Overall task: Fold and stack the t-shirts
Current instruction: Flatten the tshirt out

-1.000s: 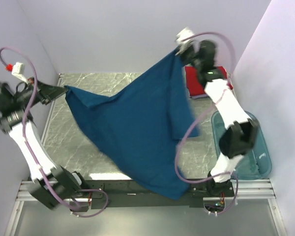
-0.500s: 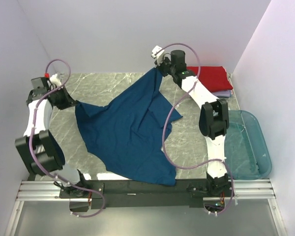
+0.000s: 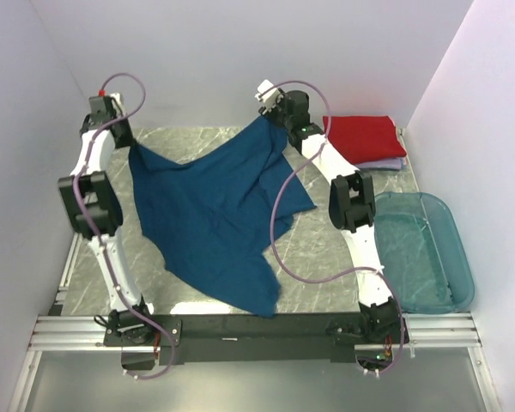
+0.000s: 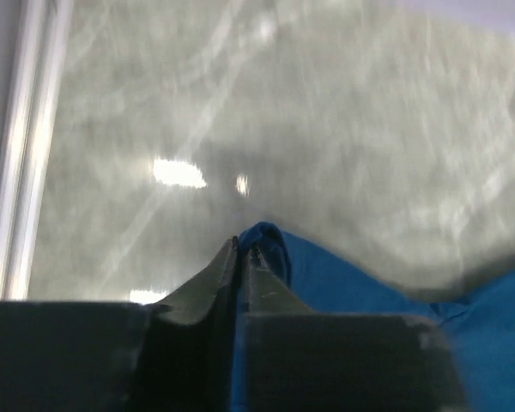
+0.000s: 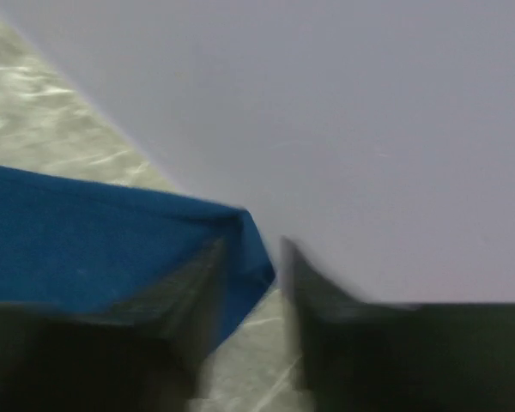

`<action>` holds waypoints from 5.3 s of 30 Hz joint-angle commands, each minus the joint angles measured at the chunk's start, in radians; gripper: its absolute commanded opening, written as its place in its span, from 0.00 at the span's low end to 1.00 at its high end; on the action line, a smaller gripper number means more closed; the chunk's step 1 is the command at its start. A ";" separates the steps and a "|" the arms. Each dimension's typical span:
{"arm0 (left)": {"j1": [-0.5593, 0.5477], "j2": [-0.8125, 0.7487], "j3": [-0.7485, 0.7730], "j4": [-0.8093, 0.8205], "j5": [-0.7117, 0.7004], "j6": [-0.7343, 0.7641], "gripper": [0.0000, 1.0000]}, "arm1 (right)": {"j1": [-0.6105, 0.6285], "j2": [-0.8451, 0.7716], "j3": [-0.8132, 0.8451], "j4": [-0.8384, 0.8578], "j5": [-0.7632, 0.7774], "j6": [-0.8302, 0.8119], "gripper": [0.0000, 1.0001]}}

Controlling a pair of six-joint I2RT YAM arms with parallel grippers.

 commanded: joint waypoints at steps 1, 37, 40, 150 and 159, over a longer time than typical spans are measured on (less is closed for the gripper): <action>-0.009 0.139 0.261 -0.042 -0.082 0.002 0.17 | 0.015 0.048 0.094 0.115 0.127 -0.051 0.64; -0.322 -0.492 -0.847 -0.366 0.088 0.532 0.58 | -0.074 -0.259 -0.286 -1.137 -0.220 0.220 0.54; -0.319 -0.469 -0.853 -0.361 0.076 0.537 0.58 | -0.069 -0.259 -0.329 -1.094 -0.184 0.228 0.54; -0.463 -0.746 -0.925 -0.529 0.246 1.186 0.47 | 0.004 -0.487 -0.806 -1.058 0.049 0.130 0.24; -0.342 -0.477 -0.746 -0.391 0.275 0.962 0.50 | 0.000 -0.536 -0.910 -1.040 0.041 0.131 0.24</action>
